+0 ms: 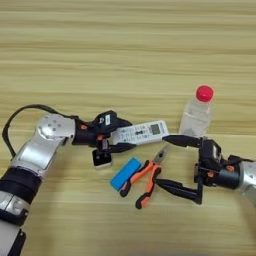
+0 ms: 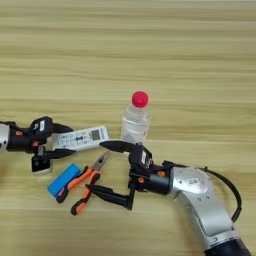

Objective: Move the objects on the table

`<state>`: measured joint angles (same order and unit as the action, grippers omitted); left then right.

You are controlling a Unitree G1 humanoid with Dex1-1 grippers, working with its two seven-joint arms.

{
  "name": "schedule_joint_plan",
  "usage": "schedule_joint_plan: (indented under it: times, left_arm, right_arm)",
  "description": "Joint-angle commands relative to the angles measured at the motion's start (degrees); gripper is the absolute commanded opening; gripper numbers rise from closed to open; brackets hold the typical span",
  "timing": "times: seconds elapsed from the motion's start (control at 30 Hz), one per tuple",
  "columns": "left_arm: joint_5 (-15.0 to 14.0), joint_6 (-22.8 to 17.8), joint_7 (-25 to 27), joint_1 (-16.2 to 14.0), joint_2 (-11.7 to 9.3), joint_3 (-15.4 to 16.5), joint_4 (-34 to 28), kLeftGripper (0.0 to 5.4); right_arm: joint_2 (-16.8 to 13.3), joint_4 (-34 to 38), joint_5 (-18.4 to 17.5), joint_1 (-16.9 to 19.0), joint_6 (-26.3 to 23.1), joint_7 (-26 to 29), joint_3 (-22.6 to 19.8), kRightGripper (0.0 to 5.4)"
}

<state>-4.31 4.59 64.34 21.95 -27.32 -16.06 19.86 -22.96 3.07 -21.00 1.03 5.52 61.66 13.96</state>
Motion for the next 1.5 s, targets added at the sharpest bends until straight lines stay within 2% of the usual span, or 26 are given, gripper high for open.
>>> schedule_joint_plan:
  times: [0.03,0.23,0.4,0.6,0.93,1.27,1.33,1.5]
  left_arm:
    - [0.34,-0.91,-0.49,-0.53,-0.63,0.33,-0.88,2.84]
    - [2.02,0.24,-1.5,0.64,-0.15,-0.25,3.12,2.84]
    - [4.09,2.22,-2.79,2.56,1.24,-0.85,10.21,2.84]
    - [5.36,4.49,-3.88,4.63,2.29,-0.91,15.52,2.84]
    - [6.59,6.8,-4.68,6.17,2.88,-1.27,19.43,2.84]
    - [6.75,7.95,-4.91,6.15,3.07,-1.54,20.49,2.84]
    - [6.72,8.08,-4.99,6.09,3.06,-1.52,20.48,3.21]
    - [6.55,8.59,-5.1,5.65,3.56,-1.25,20.28,3.71]
  right_arm:
    - [-0.28,-0.12,0.41,-0.36,-0.26,0.02,-0.08,5.4]
    - [-0.29,-0.08,0.36,-0.27,-0.24,-0.01,-0.14,5.4]
    - [-0.19,-0.14,0.34,-0.27,-0.2,-0.05,-0.15,5.4]
    - [-0.22,-0.12,0.28,-0.2,-0.19,-0.01,-0.32,5.4]
    - [-0.19,-0.12,0.18,-0.29,-0.3,0.0,-0.38,5.4]
    - [-0.08,-0.39,0.11,-0.35,-0.23,0.05,-0.42,5.4]
    - [-0.06,-0.37,0.11,-0.31,-0.21,0.04,-0.41,5.4]
    - [0.0,-0.41,0.14,-0.29,-0.13,-0.03,-0.42,5.4]
